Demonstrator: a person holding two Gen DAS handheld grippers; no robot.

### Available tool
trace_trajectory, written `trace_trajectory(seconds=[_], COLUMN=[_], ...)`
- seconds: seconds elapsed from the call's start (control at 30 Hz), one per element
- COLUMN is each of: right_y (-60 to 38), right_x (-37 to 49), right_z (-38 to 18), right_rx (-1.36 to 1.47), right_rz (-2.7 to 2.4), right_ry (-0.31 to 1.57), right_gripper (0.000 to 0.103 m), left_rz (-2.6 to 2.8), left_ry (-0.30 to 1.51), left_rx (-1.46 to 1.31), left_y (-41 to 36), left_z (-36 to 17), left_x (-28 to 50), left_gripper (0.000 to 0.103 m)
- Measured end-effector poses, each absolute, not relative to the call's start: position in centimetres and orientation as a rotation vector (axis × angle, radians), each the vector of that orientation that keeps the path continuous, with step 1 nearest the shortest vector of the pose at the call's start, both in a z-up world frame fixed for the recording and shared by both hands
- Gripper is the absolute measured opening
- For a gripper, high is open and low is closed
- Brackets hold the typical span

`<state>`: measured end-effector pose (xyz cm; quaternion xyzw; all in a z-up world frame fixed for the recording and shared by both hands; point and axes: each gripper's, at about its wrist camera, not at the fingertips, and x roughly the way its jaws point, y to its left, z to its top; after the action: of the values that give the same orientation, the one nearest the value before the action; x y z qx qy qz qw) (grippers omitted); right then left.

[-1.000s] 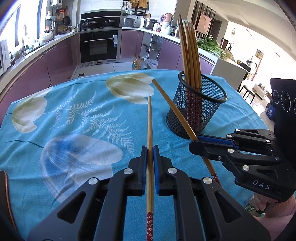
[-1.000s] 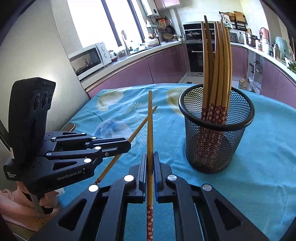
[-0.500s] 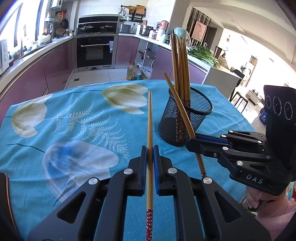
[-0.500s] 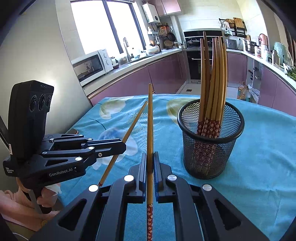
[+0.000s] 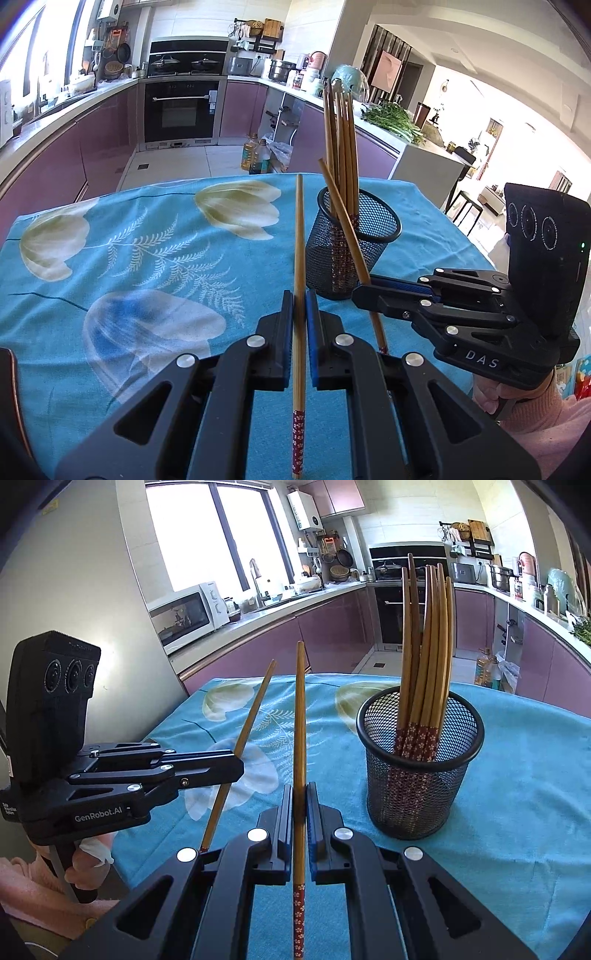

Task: Organize utensils
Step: 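Lift both held chopsticks upright and carry them toward the mesh holder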

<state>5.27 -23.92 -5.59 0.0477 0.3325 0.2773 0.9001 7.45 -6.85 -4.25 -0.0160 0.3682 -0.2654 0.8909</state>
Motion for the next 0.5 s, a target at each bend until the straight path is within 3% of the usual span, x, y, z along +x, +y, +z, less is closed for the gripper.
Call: trace_trajectory(seconds=[0.5], right_y=[-22.92], right_x=[4.61], right_z=[-4.94], right_rx=[0.078], right_rz=[0.612], right_ry=[0.671], right_gripper=[0.006], left_rz=[-0.596], left_ry=[0.795], left_rx=[-0.026], left_y=[-7.76], left_z=[-4.98], left_x=[7.4], left_gripper=[0.008])
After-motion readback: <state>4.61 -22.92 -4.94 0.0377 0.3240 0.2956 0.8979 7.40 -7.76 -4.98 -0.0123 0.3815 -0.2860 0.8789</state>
